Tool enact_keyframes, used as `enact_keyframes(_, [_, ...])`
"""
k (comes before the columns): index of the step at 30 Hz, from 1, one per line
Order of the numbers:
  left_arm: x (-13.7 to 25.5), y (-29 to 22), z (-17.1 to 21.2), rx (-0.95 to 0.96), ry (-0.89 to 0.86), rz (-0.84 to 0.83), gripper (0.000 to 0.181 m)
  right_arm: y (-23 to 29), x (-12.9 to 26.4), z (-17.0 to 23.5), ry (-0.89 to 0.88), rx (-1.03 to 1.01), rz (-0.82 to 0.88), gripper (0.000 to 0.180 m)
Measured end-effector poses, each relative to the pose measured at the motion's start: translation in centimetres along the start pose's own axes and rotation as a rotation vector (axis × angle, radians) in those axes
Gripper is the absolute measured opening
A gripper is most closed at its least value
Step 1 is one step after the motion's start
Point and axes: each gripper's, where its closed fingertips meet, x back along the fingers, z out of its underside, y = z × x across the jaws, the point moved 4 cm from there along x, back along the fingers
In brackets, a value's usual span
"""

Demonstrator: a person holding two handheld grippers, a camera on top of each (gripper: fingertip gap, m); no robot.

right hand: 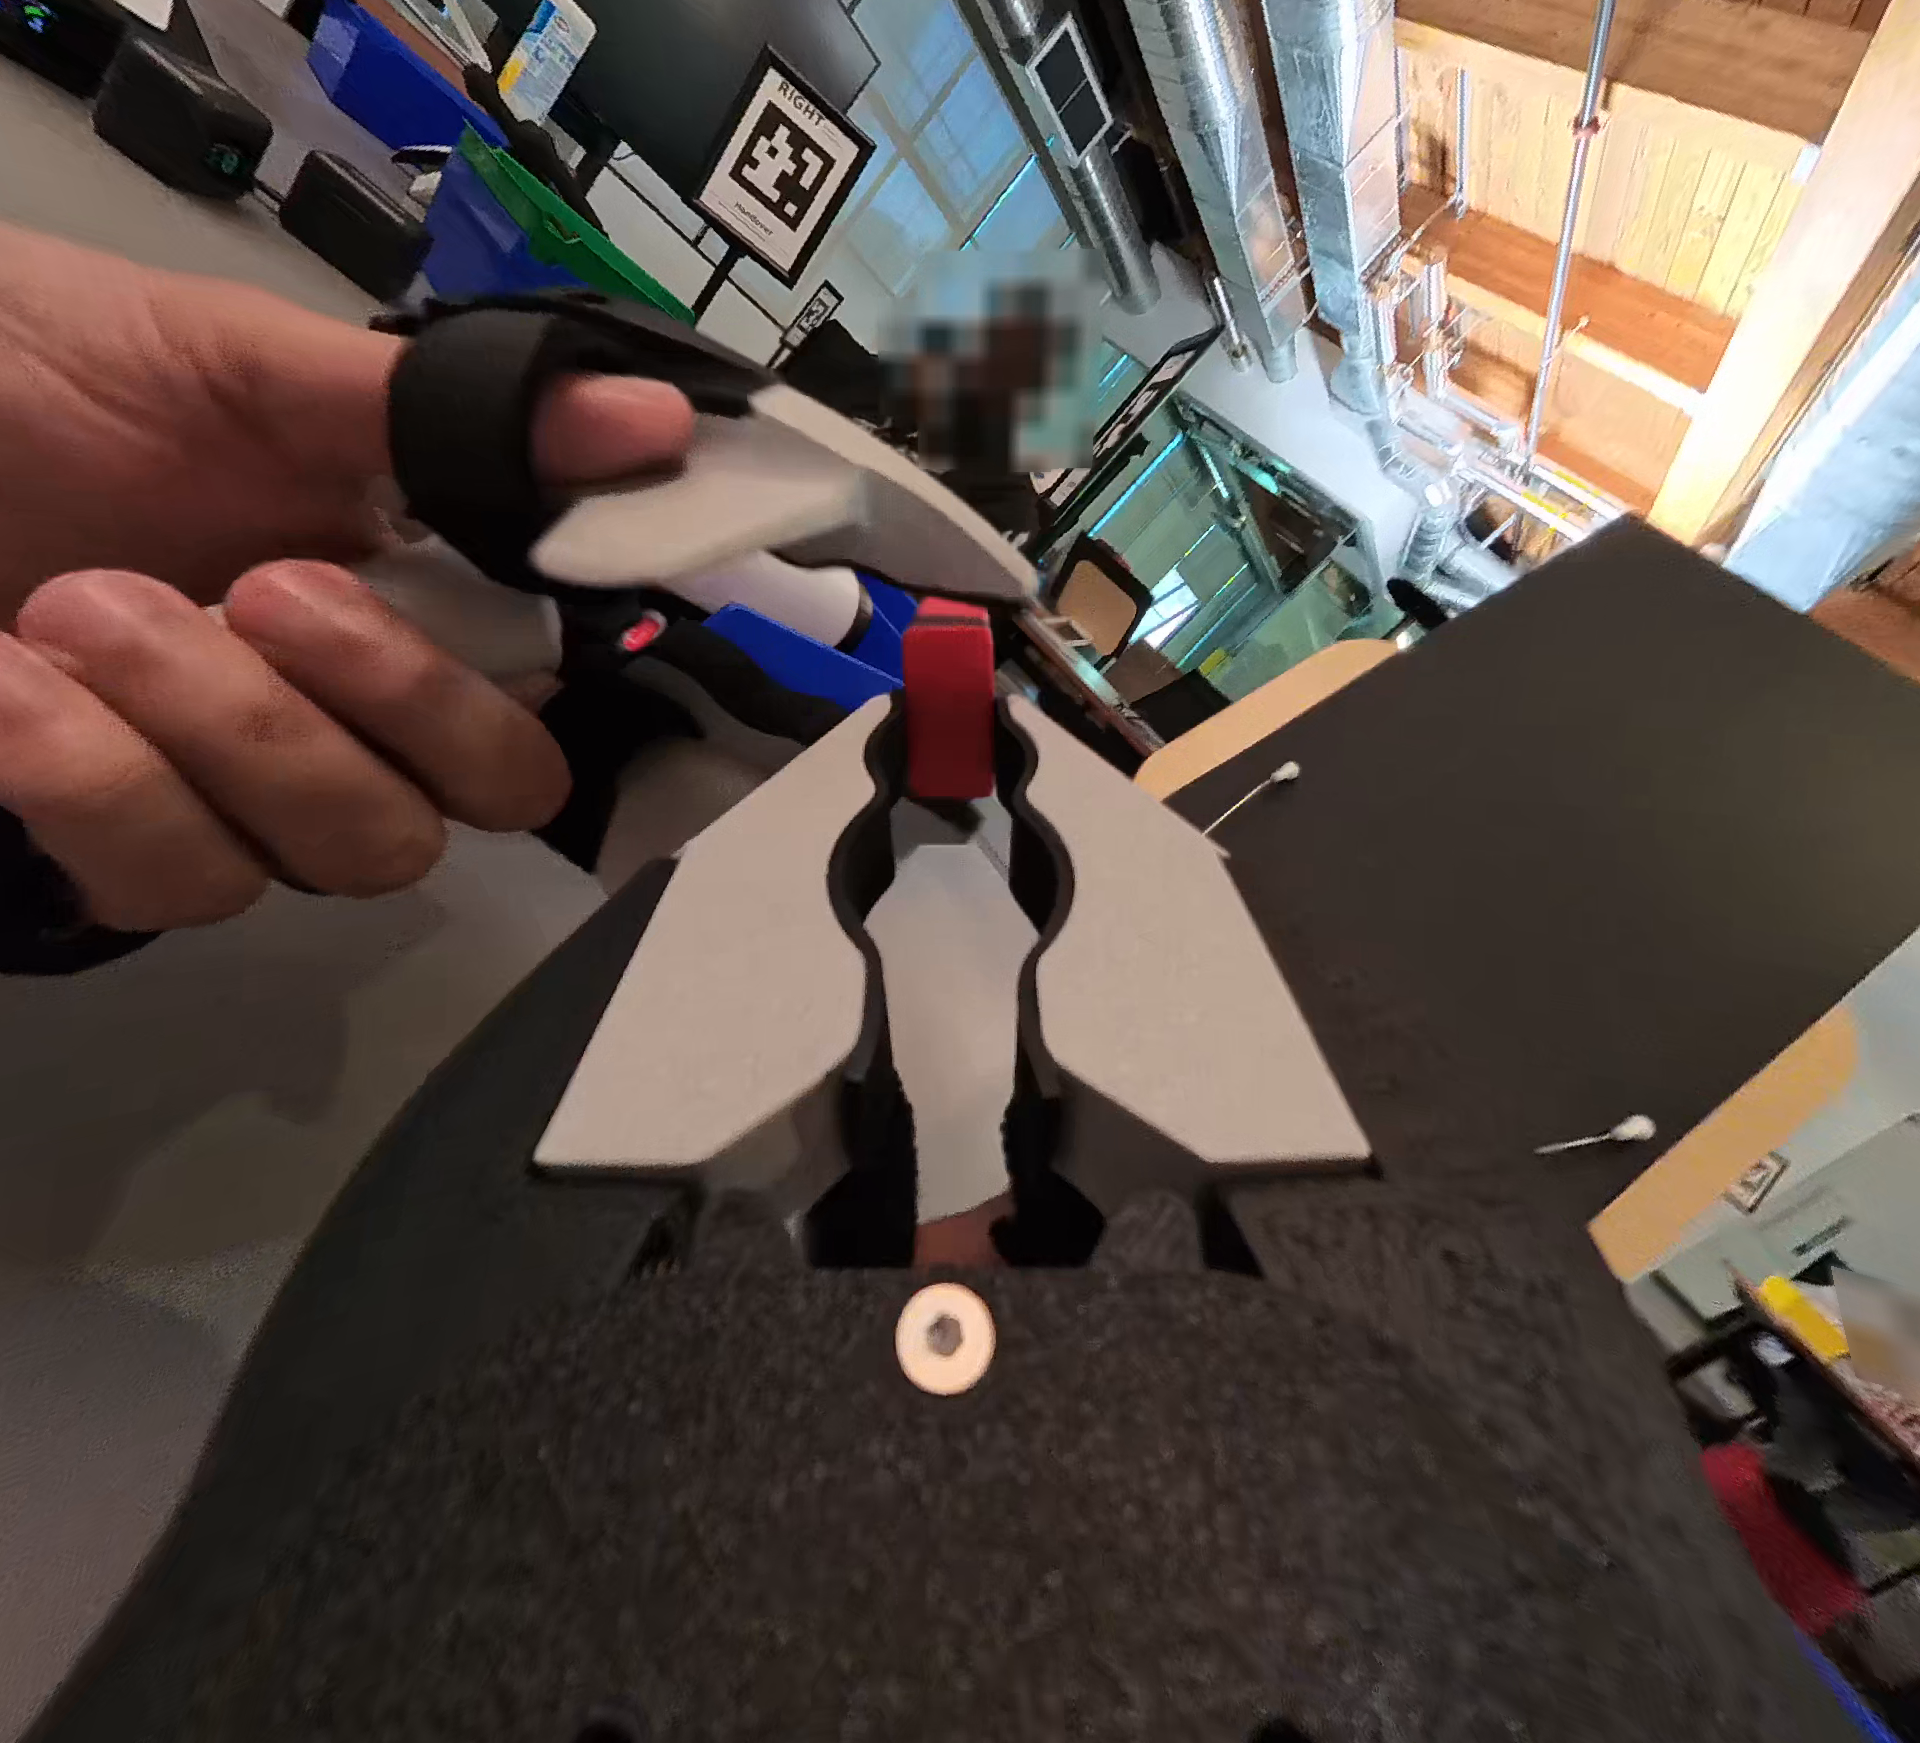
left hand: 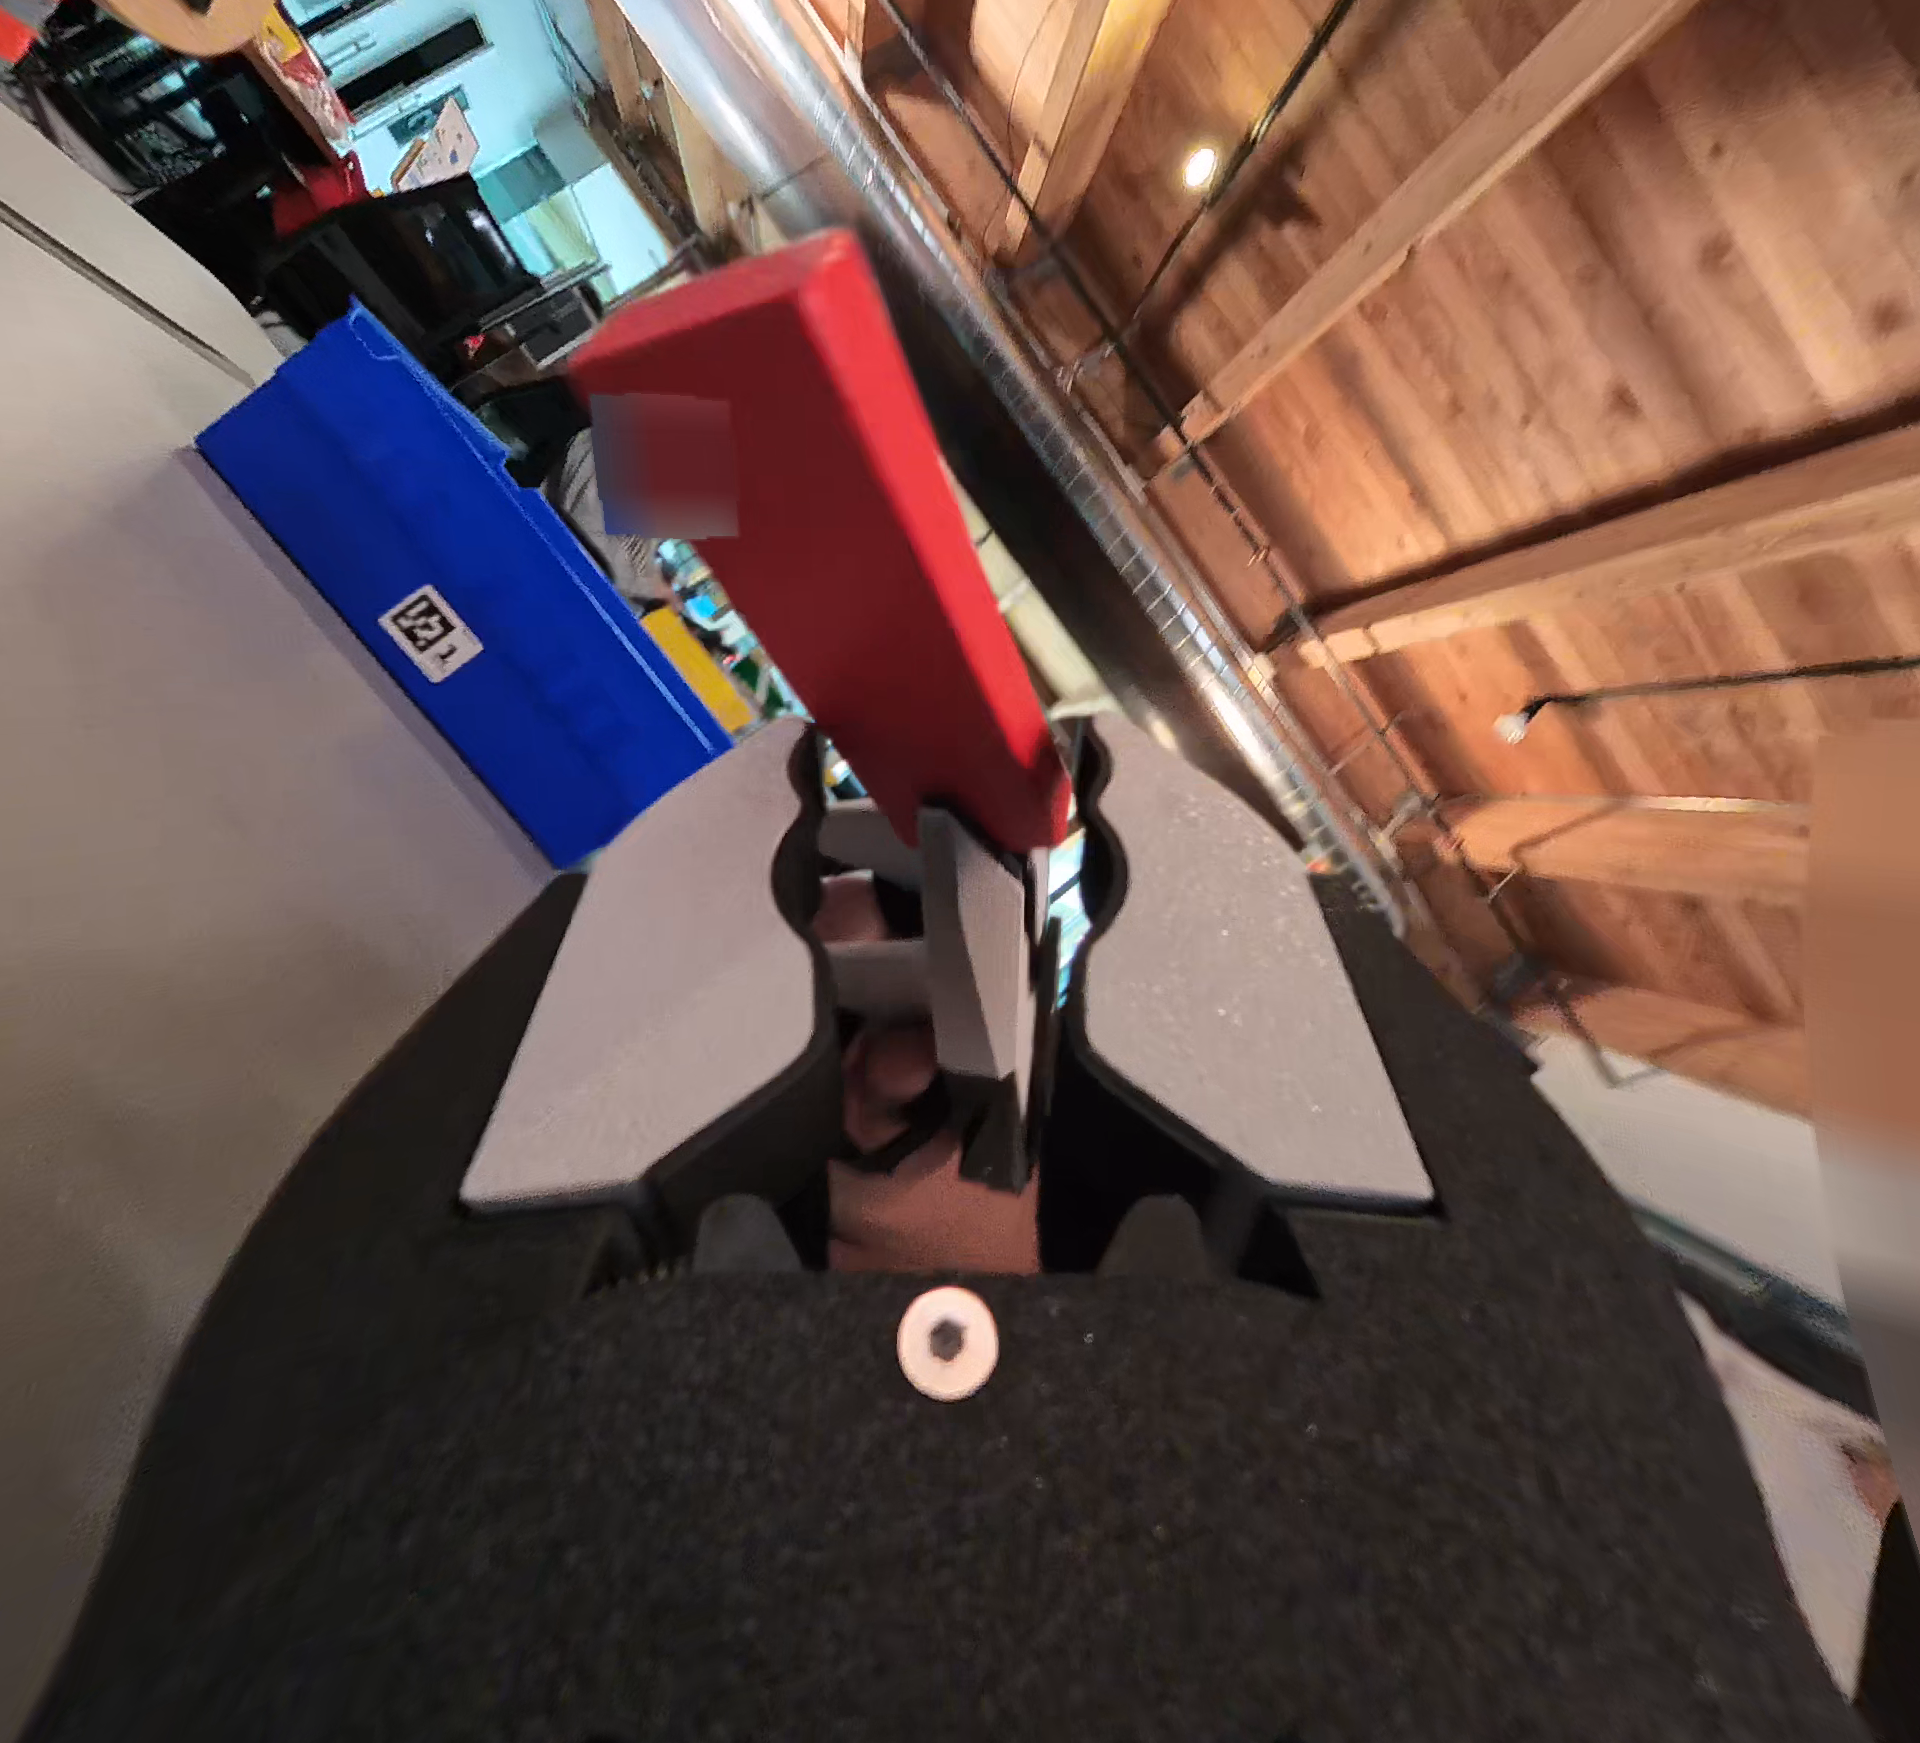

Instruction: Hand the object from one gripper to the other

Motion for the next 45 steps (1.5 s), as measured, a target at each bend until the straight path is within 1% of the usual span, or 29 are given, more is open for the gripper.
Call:
enact_keyframes(2, [0.6,-0.1,-0.4,-0.073,0.031,-0.052,0.061,-1.4,0.3,0.2,0.006,-0.062,0.022,0.015])
enact_keyframes(5, [1.9,-0.8,-1.8,-0.225,0.019,-0.143,0.062,-6.1,1.2,-0.3,-0.023,-0.167,0.120,0.015])
enact_keyframes(7, [2.9,-0.7,-2.1,-0.330,0.056,-0.238,0.062,-11.1,2.3,-1.2,-0.053,-0.216,0.196,0.015])
enact_keyframes(10, [5.2,0.4,-0.7,-0.487,0.192,-0.405,0.059,-20.5,4.9,-2.8,-0.079,-0.269,0.321,0.015])
enact_keyframes(12, [6.6,0.9,0.3,-0.572,0.273,-0.509,0.057,-27.1,7.3,-3.2,-0.047,-0.317,0.391,0.016])
enact_keyframes(15, [7.6,0.5,0.7,-0.666,0.292,-0.575,0.052,-35.3,12.1,-1.3,0.015,-0.410,0.552,0.016])
enact_keyframes(17, [7.3,0.2,0.6,-0.714,0.307,-0.577,0.051,-37.7,14.8,2.4,0.092,-0.500,0.629,0.016])
enact_keyframes(19, [7.2,0.5,0.8,-0.775,0.334,-0.600,0.051,-38.5,16.4,8.2,0.229,-0.555,0.685,0.015])
enact_keyframes(20, [7.3,0.8,0.9,-0.796,0.345,-0.617,0.051,-38.2,16.7,11.7,0.336,-0.599,0.685,0.015])
enact_keyframes(23, [7.0,1.3,1.4,-0.809,0.390,-0.623,0.051,-35.3,17.1,21.3,0.649,-0.748,0.600,0.016])
enact_keyframes(25, [6.9,1.4,1.4,-0.815,0.391,-0.626,0.050,-33.4,17.3,25.4,0.781,-0.808,0.585,0.016])
enact_keyframes(27, [7.0,1.5,1.1,-0.816,0.388,-0.632,0.050,-32.2,17.2,27.7,0.854,-0.815,0.586,0.016])
enact_keyframes(30, [7.3,1.5,0.7,-0.806,0.371,-0.641,0.050,-30.9,16.6,29.3,0.917,-0.808,0.547,0.016])
enact_keyframes(37, [7.8,1.5,0.0,-0.783,0.346,-0.649,0.048,-31.3,15.9,29.5,0.874,-0.792,0.585,0.016])
enact_keyframes(42, [7.6,1.7,0.4,-0.822,0.382,-0.661,0.048,-31.2,16.6,29.7,0.878,-0.836,0.578,0.016])
enact_keyframes(45, [7.4,1.8,0.8,-0.855,0.409,-0.670,0.048,-30.9,17.7,29.9,0.952,-0.837,0.563,0.016])
